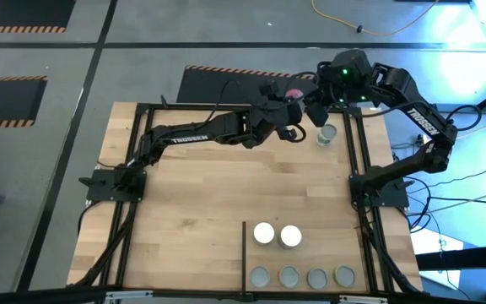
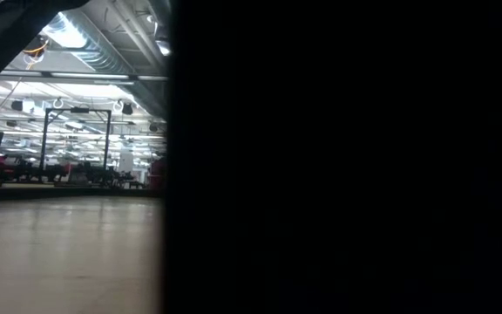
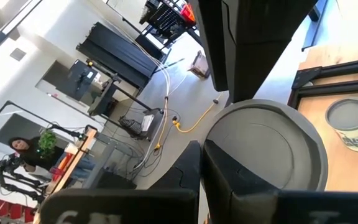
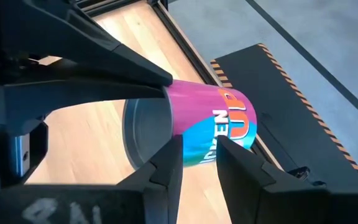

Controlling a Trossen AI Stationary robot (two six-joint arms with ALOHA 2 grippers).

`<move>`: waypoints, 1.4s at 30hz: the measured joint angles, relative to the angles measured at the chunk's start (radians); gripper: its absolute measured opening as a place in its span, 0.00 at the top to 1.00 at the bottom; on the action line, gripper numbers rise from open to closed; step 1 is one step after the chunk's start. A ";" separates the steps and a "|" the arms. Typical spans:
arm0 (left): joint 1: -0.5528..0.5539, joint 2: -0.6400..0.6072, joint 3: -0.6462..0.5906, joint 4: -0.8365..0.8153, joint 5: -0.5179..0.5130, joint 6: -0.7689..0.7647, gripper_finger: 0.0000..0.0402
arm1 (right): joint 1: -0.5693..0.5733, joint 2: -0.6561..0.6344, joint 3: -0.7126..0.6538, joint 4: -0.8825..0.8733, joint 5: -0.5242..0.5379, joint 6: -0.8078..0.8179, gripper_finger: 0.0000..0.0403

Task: Pick and place cans onto a shelf
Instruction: Put the canned chicken soup on the shelf

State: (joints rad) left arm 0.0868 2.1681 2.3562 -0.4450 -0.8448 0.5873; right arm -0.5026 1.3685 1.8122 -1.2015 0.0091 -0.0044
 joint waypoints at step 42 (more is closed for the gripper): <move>0.017 0.000 -0.003 -0.037 0.047 0.002 1.00 | 0.011 0.052 0.001 -0.003 -0.015 -0.030 0.75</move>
State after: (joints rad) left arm 0.1036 2.1681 2.3535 -0.4815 -0.7979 0.5888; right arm -0.4919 1.4204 1.8130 -1.2049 -0.0056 -0.0341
